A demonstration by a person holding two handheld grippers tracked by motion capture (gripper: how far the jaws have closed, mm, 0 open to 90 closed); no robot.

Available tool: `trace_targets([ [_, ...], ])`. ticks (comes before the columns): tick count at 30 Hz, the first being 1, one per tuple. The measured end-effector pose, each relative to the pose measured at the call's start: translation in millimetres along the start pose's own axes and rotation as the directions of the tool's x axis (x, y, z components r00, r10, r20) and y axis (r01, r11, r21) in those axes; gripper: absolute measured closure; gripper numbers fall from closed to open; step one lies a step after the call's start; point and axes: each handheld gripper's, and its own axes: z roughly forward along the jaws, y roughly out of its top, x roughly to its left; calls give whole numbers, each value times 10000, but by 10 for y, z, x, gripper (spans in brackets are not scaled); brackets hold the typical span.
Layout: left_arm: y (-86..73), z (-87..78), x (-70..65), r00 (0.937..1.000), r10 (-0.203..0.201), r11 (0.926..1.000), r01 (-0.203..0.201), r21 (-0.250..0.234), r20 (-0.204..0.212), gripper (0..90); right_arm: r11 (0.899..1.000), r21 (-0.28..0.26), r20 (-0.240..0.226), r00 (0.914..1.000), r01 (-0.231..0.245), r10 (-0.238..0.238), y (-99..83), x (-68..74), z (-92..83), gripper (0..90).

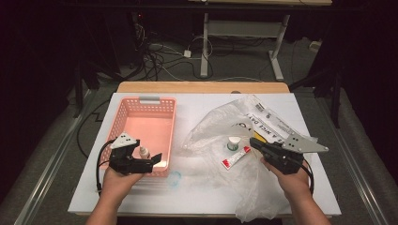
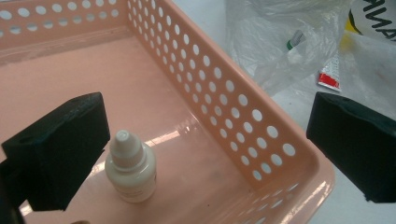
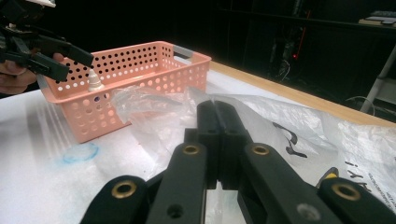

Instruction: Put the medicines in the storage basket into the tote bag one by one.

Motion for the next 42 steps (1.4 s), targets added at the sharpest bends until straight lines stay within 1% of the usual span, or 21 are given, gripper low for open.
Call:
trace_targets([
  [5,-4,-29,46,9999,-100,9999,102,126,-111,0,10000,-27,18,10000,3,-3,4,1,-6,900],
  [6,-3,-40,52,9999,-89,9999,90,89,-104,3,10000,-49,31,10000,16,-16,6,1,-8,900],
  [8,4,-63,53,9997,-45,10000,46,27,-220,23,10000,-58,29,10000,17,-17,8,-1,-8,900],
  [11,21,-74,62,9993,10,9999,-6,129,-363,42,10000,-15,22,10000,-20,20,4,4,1,900],
  [14,47,-79,95,9991,-7,9996,19,278,-431,85,10000,12,13,10000,-3,3,3,10,11,900],
  [17,94,-85,130,9981,91,9983,-56,584,-605,145,10000,57,-13,10000,4,-4,-3,13,20,900],
  [18,118,-90,145,9976,79,9975,-30,705,-690,149,10000,60,-11,10000,-1,1,-4,16,22,900],
  [22,186,-98,211,9968,83,9952,-4,982,-800,214,10000,43,-16,10000,18,-18,1,19,17,900],
  [23,194,-97,227,9970,36,9947,43,1028,-768,225,10000,35,-5,10000,27,-27,2,18,16,900],
  [25,200,-85,255,9971,-56,9932,145,1159,-763,275,10000,45,0,10000,19,-19,1,17,14,900],
  [27,204,-55,282,9973,-136,9896,237,1421,-716,289,10000,43,-11,10000,26,-26,-2,18,18,900],
  [30,213,-3,293,9972,-45,9810,189,1930,-744,319,10000,56,-6,10000,-10,10,-2,24,19,900],
  [31,221,26,294,9973,-43,9748,207,2221,-739,319,10000,47,-9,10000,-1,1,-2,22,19,900],
  [32,226,42,297,9974,-60,9705,233,2399,-723,318,10000,50,-15,10000,7,-7,-3,20,18,900],
  [33,230,69,296,9972,-43,9645,239,2632,-749,319,10000,49,-14,10000,3,-3,-3,19,17,900],
  [35,239,133,285,9965,129,9447,148,3277,-823,321,10000,47,-18,10000,5,-5,-4,19,18,900],
  [37,240,189,279,9962,194,9280,139,3723,-854,333,10000,40,-35,10000,-4,4,-2,20,17,900],
  [38,238,210,284,9961,170,9232,174,3839,-862,347,10000,33,-36,10000,1,-1,-2,19,16,900],
  [39,236,230,291,9960,133,9164,233,3995,-886,355,10000,28,-43,10000,-2,2,-2,18,15,900],
  [42,245,265,292,9950,142,9028,297,4290,-987,391,10000,34,-48,10000,-37,37,-6,16,14,900],
])
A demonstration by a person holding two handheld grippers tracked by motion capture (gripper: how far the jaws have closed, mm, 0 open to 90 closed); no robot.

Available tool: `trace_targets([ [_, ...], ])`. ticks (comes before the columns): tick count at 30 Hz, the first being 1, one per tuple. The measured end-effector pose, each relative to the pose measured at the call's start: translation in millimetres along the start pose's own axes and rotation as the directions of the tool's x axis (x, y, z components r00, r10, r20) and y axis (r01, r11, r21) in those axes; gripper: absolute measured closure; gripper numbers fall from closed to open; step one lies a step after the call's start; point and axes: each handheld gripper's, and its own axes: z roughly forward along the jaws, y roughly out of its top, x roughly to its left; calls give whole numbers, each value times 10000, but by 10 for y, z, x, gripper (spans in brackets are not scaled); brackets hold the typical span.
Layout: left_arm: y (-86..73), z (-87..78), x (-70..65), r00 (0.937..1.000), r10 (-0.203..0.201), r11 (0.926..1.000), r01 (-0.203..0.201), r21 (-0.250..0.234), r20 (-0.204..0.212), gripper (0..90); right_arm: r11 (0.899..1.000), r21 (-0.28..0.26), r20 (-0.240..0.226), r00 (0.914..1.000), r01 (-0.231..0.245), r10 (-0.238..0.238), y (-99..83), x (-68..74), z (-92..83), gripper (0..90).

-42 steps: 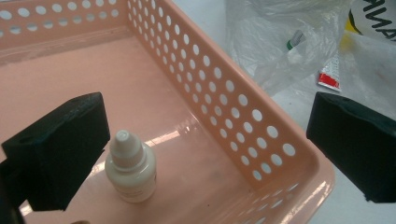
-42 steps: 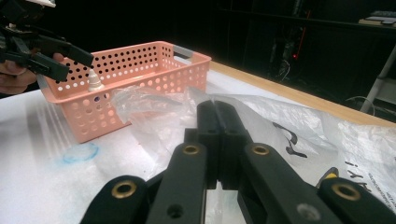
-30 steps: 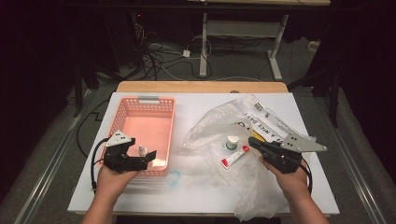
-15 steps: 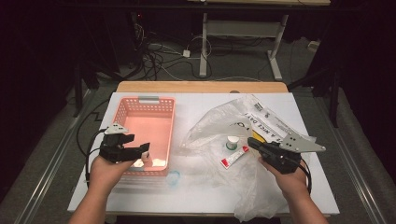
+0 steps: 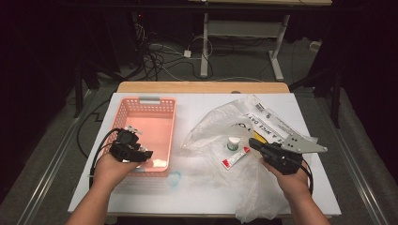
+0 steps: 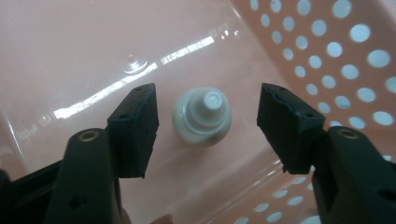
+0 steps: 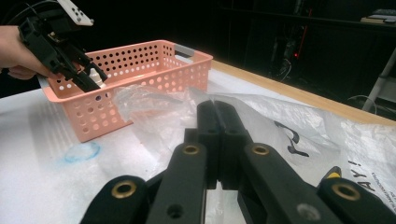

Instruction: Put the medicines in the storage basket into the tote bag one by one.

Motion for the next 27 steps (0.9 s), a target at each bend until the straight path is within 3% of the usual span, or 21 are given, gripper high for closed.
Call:
trace_targets([
  [6,32,45,18,9999,-150,9986,151,512,-33,450,10000,19,-8,10000,-19,19,-7,3,10,900],
  [14,47,81,10,9993,-163,9969,187,770,-325,505,10000,-2,-5,10000,-18,18,-4,8,9,900],
  [20,45,87,-17,9985,-6,9976,44,694,-541,572,10000,17,-33,10000,42,-42,-1,17,15,900],
  [27,21,74,-34,9977,175,9988,-145,464,-647,580,10000,24,-35,10000,45,-45,-1,17,15,900],
])
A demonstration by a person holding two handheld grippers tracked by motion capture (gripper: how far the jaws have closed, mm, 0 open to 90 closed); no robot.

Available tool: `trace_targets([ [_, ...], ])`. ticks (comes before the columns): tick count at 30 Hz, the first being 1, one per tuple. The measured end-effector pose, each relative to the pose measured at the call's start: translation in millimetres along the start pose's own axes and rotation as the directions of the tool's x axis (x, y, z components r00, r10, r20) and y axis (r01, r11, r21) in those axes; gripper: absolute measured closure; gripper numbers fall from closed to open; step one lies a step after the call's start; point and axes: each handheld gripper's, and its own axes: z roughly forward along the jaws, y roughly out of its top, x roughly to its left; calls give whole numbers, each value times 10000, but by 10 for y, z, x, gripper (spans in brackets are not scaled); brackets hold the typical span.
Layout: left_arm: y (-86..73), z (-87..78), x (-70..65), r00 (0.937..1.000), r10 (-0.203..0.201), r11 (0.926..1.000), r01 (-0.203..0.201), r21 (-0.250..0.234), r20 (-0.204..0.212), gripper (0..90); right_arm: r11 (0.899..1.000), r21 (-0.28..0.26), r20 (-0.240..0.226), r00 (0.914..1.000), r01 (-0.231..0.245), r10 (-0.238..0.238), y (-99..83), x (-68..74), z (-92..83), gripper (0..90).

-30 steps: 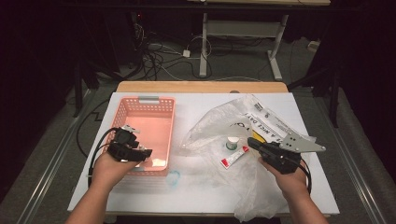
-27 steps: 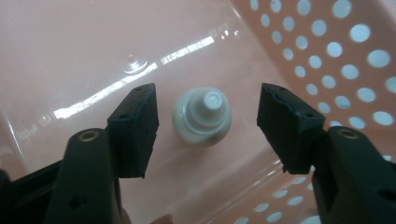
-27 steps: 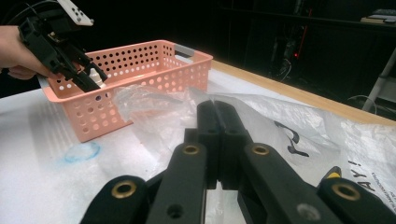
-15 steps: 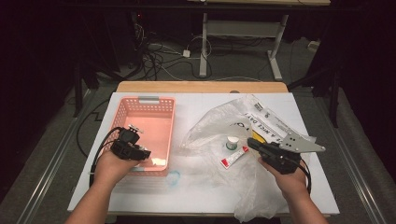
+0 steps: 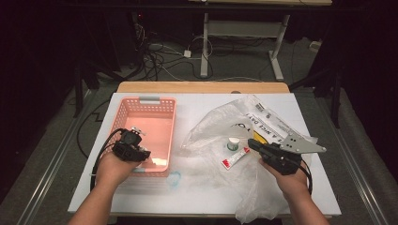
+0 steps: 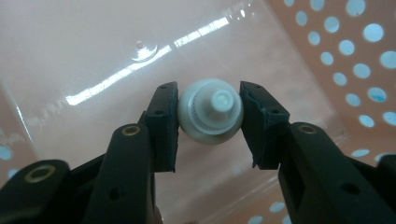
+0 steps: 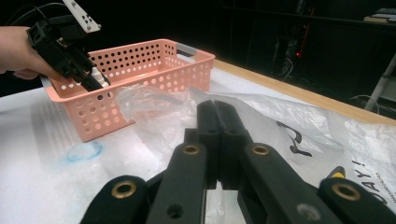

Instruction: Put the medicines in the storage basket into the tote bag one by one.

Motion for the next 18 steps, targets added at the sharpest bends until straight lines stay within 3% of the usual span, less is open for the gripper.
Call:
trace_targets([
  [9,-63,-63,1,9997,61,9963,-41,-860,233,582,10000,-9,34,10000,-1,1,-1,-6,-2,900],
  [18,-164,-150,-3,9994,-48,9804,114,-1967,340,582,10000,-7,73,10000,-13,13,-5,-15,-6,900],
])
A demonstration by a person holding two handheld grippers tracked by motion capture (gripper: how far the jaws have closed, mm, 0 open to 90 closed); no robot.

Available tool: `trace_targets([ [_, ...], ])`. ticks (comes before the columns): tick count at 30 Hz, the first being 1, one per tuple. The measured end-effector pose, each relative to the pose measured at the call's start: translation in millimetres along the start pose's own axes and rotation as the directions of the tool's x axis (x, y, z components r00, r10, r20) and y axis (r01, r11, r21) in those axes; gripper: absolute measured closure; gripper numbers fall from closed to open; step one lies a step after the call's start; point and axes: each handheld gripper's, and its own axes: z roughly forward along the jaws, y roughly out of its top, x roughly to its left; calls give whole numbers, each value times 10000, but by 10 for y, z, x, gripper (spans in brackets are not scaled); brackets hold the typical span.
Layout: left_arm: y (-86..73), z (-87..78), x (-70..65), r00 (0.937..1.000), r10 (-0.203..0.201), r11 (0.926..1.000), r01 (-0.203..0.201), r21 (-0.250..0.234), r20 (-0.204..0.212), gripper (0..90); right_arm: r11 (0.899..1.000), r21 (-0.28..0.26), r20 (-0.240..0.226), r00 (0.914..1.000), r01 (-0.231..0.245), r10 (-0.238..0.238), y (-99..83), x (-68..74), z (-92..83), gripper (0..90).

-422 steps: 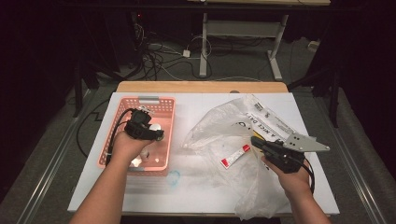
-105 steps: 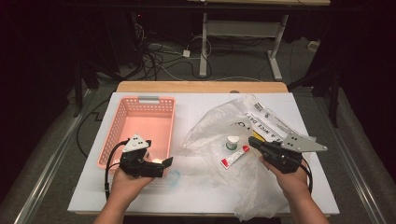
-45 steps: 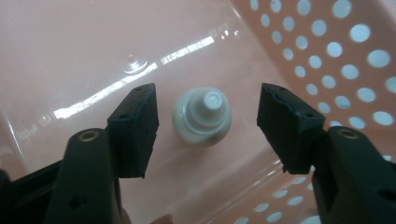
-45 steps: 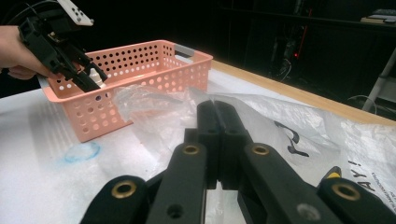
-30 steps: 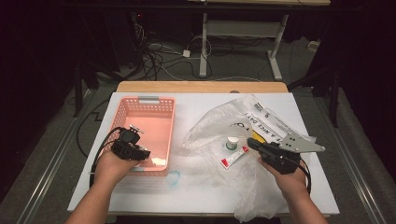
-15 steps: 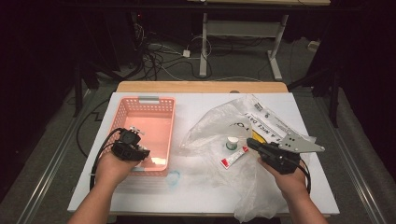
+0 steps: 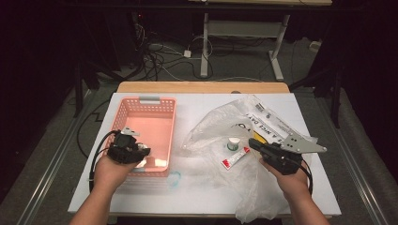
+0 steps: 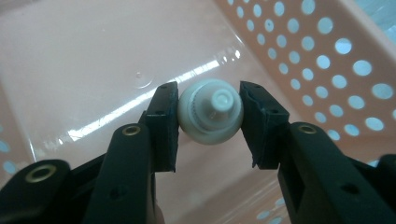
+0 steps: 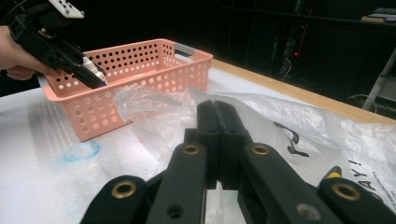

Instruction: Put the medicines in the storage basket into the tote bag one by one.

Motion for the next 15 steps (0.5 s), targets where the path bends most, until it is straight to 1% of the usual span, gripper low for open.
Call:
trace_targets([
  [5,-58,-74,-33,10000,8,9985,-10,-550,-33,583,10000,-8,15,10000,-22,22,3,4,-3,900],
  [9,-121,-123,-105,10000,-53,9934,55,-1148,19,582,10000,42,-19,10000,25,-25,-2,6,6,900],
  [11,-148,-124,-133,10000,-83,9907,89,-1358,50,582,10000,34,-18,10000,17,-17,-1,11,7,900],
  [15,-189,-105,-205,9998,178,9877,-191,-1549,-97,583,10000,53,-21,10000,34,-34,-8,21,4,900],
])
